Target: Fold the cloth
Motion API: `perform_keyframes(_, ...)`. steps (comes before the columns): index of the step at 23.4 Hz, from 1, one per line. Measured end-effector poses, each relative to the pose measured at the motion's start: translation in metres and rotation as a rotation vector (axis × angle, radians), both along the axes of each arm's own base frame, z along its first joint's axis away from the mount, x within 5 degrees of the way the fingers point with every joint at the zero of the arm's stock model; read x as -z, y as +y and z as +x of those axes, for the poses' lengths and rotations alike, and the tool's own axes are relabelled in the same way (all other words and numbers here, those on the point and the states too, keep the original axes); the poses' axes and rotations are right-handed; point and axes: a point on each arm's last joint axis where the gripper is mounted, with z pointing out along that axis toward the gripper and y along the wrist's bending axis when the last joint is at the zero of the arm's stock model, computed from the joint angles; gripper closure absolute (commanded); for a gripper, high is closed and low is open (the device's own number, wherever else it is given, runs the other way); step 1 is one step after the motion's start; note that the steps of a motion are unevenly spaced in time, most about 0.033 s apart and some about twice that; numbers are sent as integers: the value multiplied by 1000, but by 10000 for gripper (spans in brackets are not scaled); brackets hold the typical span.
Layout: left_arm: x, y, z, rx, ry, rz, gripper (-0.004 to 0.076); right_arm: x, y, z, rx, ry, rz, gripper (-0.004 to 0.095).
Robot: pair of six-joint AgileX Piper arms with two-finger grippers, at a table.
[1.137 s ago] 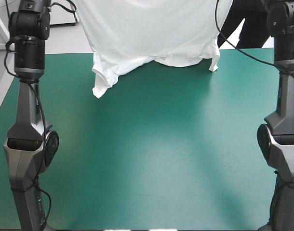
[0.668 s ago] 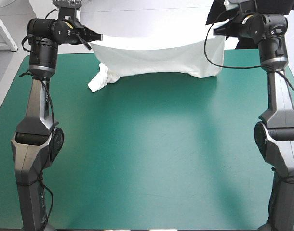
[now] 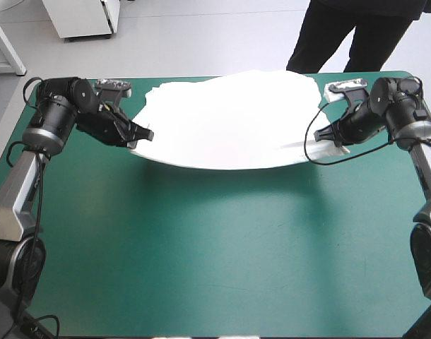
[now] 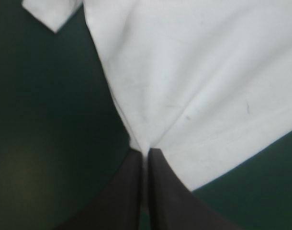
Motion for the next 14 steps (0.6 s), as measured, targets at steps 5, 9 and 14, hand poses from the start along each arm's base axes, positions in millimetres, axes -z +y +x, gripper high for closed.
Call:
perform_keyframes(5,53,5,-62,53,203,3,746,37,-3,-69,-28,169,-29,921)
perform_keyframes(9,67,6,-115,96,251,17,746,50,-7,-114,-33,224,-56,921)
perform_keyframes(14,79,4,-163,146,273,27,746,47,-6,-153,-45,202,-66,921)
